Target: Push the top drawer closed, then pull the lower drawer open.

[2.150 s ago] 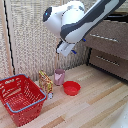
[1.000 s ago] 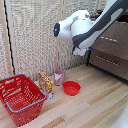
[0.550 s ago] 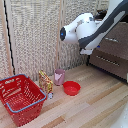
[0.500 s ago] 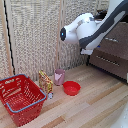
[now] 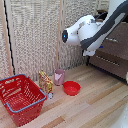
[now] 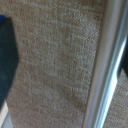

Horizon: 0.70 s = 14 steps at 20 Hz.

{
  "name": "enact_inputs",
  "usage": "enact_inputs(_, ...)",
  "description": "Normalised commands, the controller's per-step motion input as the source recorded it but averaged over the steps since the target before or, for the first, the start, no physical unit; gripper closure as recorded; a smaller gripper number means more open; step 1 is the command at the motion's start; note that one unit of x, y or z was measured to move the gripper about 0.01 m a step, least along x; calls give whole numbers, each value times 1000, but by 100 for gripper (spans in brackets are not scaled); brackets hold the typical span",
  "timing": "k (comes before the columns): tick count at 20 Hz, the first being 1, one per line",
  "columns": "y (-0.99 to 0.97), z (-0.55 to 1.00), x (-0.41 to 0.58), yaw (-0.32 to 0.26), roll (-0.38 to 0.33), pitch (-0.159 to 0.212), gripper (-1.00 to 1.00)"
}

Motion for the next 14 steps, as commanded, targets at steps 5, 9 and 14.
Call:
enact_inputs(5, -73, 147, 0, 6, -53, 0, 100)
enact_inputs(9, -724, 274, 0, 18, -40, -23, 100)
enact_inputs(14, -998, 409, -24, 7, -10, -45, 100)
